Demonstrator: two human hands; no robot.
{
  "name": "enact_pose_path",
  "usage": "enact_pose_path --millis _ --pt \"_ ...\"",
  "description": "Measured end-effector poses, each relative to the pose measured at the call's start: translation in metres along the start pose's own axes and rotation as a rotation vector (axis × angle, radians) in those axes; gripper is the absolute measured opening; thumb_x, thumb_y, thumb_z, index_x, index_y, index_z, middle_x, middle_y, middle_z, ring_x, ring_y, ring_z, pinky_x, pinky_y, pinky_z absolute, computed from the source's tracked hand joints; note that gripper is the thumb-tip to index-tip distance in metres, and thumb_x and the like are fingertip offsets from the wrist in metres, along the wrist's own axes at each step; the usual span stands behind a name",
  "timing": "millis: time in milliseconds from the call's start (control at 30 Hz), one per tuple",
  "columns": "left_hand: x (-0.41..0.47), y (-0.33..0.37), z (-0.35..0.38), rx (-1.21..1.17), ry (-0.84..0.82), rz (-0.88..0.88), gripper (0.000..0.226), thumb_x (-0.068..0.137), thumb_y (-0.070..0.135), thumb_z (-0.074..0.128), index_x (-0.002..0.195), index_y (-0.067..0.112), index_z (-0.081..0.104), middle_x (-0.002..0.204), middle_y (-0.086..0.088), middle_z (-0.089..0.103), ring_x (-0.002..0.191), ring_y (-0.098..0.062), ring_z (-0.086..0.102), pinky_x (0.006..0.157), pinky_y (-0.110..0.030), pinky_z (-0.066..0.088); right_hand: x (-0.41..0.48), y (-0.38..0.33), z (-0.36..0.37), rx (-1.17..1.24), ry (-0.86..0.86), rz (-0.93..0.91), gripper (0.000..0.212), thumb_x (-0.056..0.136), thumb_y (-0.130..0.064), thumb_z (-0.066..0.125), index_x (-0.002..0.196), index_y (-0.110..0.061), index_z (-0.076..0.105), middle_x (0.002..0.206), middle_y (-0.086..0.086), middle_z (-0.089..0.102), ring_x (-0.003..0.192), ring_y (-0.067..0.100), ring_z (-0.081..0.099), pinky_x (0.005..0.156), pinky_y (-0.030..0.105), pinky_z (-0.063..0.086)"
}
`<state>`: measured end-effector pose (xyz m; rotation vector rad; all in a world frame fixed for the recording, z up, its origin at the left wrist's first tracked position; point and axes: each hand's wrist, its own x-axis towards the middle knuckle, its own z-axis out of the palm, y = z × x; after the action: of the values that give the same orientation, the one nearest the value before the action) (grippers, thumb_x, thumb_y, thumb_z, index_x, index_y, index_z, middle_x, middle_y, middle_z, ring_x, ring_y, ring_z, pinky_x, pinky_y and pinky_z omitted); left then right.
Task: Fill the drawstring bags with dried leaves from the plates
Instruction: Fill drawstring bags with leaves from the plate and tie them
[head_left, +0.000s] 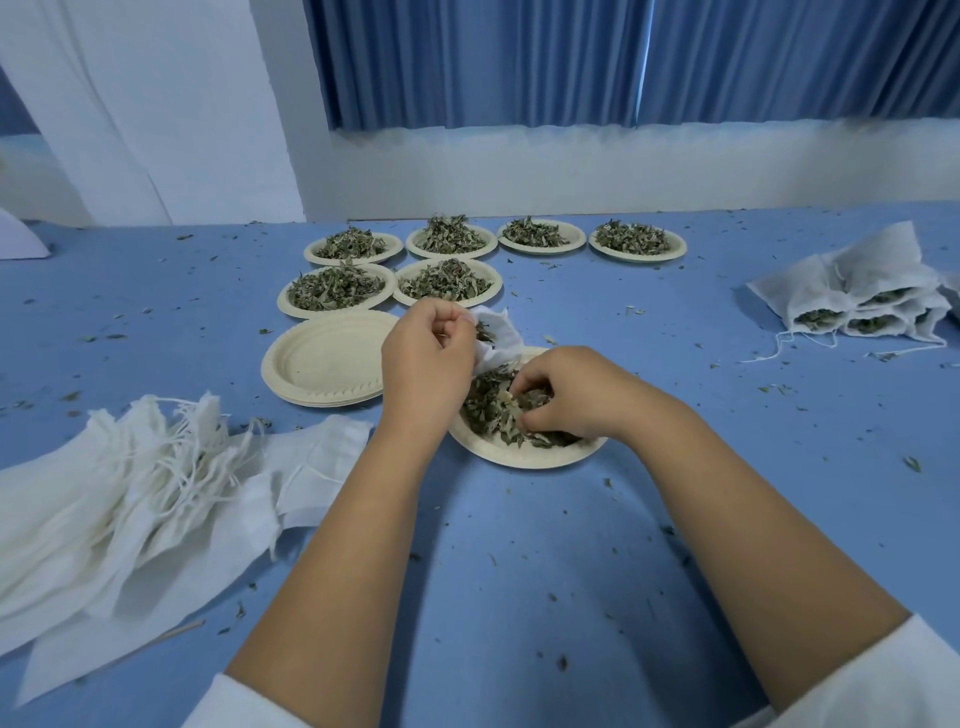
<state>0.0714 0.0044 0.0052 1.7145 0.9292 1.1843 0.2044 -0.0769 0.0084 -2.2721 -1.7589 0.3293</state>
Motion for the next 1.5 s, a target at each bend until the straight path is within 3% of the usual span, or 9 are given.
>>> enact_pose_path --millis 200,467,567,667,900,1067,1200,1367,1500 --pt "0.000 0.001 -0.001 -0.004 0.009 -0.006 0.017 0.094 0.014 0.057 0.081 0.025 0.060 0.072 0.001 0.065 0.071 -0.018 0.066 0.073 -0.040 0.058 0.003 0.002 0.003 0.072 0.121 -0.011 0.017 0.083 -0.023 0.074 0.100 -0.022 0.074 0.087 -0.008 0.060 0.086 0.012 0.057 0.069 0.026 0.041" --pt "0.000 0.002 -0.005 -0.033 0.066 0.003 0.015 0.094 0.014 0.057 0.085 0.025 0.062 0.080 -0.004 0.069 0.076 -0.017 0.066 0.077 -0.037 0.057 -0.001 0.008 -0.020 0.585 0.393 0.042 0.013 0.078 -0.019 0.080 0.091 -0.017 0.077 0.085 -0.004 0.073 0.082 0.009 0.067 0.075 0.023 0.053" --pt "0.001 0.003 -0.005 -0.052 0.075 0.007 0.015 0.094 0.014 0.057 0.084 0.025 0.061 0.078 -0.001 0.068 0.072 -0.013 0.065 0.077 -0.036 0.058 -0.002 0.009 -0.022 0.799 0.409 0.034 0.011 0.078 -0.016 0.080 0.088 -0.018 0.076 0.076 -0.006 0.072 0.064 -0.003 0.062 0.058 0.012 0.047" --pt "0.000 0.003 -0.006 -0.061 0.089 0.015 0.018 0.094 0.014 0.058 0.083 0.028 0.060 0.077 0.002 0.066 0.070 -0.011 0.064 0.076 -0.034 0.058 -0.002 0.009 -0.022 0.899 0.387 0.065 0.010 0.079 -0.015 0.079 0.087 -0.020 0.075 0.073 -0.009 0.072 0.061 -0.002 0.061 0.052 0.013 0.047" --pt "0.001 0.001 -0.005 -0.049 0.075 0.019 0.012 0.094 0.014 0.058 0.087 0.023 0.063 0.073 0.004 0.066 0.065 -0.003 0.062 0.070 -0.025 0.055 -0.003 0.011 -0.027 1.127 0.453 0.100 0.007 0.083 -0.013 0.076 0.086 -0.019 0.076 0.081 -0.005 0.074 0.063 0.001 0.061 0.060 0.015 0.050" --pt "0.000 0.000 -0.002 -0.022 0.023 0.001 0.009 0.093 0.016 0.059 0.089 0.019 0.066 0.065 0.008 0.065 0.057 0.004 0.059 0.058 -0.015 0.050 -0.004 0.006 -0.034 1.480 0.534 0.047 0.007 0.088 -0.008 0.069 0.089 -0.013 0.073 0.080 -0.001 0.072 0.068 0.005 0.064 0.062 0.014 0.051" --pt "-0.003 0.001 0.001 0.007 -0.023 0.016 0.012 0.093 0.015 0.059 0.086 0.021 0.066 0.063 0.008 0.065 0.056 0.004 0.059 0.059 -0.014 0.051 -0.005 -0.003 -0.031 1.680 0.579 -0.012 0.009 0.092 -0.006 0.064 0.089 -0.011 0.071 0.079 -0.002 0.072 0.071 0.005 0.066 0.067 0.017 0.052" --pt "-0.005 0.004 0.003 -0.022 -0.031 0.009 0.012 0.093 0.015 0.060 0.084 0.020 0.066 0.062 0.006 0.065 0.055 0.003 0.060 0.062 -0.017 0.053 0.000 -0.021 -0.015 1.709 0.598 -0.113 0.013 0.092 0.000 0.060 0.092 -0.011 0.068 0.082 0.001 0.074 0.080 0.011 0.069 0.072 0.020 0.054" --pt "-0.006 0.007 0.002 -0.087 -0.022 -0.042 0.018 0.093 0.014 0.059 0.079 0.023 0.066 0.056 0.012 0.065 0.060 -0.004 0.064 0.078 -0.037 0.060 0.002 -0.024 -0.003 1.469 0.635 -0.123 0.017 0.089 0.000 0.065 0.093 -0.015 0.072 0.082 0.001 0.072 0.082 0.013 0.067 0.077 0.027 0.057"
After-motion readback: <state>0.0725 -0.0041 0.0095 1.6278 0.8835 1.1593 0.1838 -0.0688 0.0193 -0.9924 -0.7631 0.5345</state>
